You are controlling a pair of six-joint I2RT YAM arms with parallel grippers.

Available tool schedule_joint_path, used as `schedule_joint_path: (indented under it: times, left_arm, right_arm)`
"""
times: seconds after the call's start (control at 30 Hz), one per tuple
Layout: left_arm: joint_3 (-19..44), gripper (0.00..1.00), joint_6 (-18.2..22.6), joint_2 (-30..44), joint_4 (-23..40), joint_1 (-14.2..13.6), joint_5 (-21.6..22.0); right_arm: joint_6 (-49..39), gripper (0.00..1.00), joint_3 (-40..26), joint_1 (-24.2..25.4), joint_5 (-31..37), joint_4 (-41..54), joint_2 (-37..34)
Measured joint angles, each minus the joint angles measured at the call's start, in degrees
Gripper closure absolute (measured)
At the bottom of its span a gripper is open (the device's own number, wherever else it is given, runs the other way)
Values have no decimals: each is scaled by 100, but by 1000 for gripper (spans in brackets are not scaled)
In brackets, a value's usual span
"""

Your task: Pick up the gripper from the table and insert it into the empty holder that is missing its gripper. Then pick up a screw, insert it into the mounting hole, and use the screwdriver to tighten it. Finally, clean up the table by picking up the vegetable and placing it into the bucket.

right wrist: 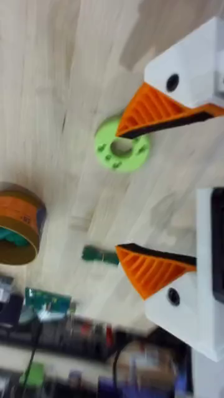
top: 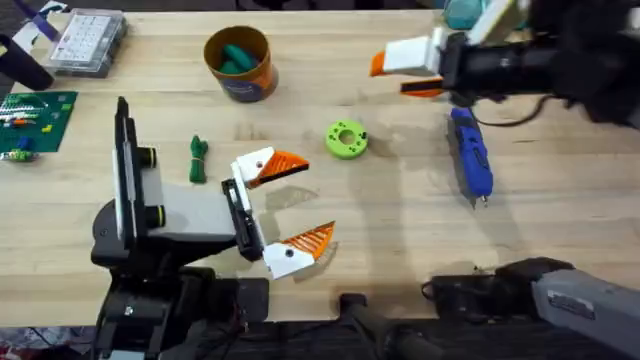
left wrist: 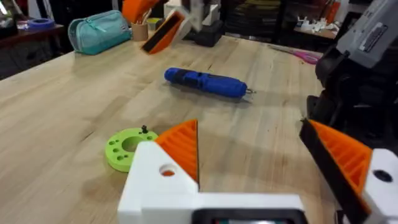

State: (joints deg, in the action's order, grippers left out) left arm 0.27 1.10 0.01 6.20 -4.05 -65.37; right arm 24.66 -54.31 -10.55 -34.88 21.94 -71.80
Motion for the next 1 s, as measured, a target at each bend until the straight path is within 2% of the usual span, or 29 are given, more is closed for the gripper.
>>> schedule_joint_path:
  times: [0.23,0.4,0.53,0.73,1.0]
  left_arm:
    - [0,10,0,0,0,0,-1]
    - [0,10,0,0,0,0,1]
    - [0,10,0,0,0,0,0]
    - [0,10,0,0,0,0,-1]
    - [0,10,-1,0,0,0,-1]
  right_arm:
    - [-1071,4,-488,-428,1593,1982,807]
    - [-1483,3,-1012,-1086,2548,2823,698]
    - [-1623,4,-1269,-1691,3180,3126,296]
    - [-1716,4,-1300,-2180,3632,3347,-449]
    - [-1743,4,-1219,-2281,3776,3293,-789]
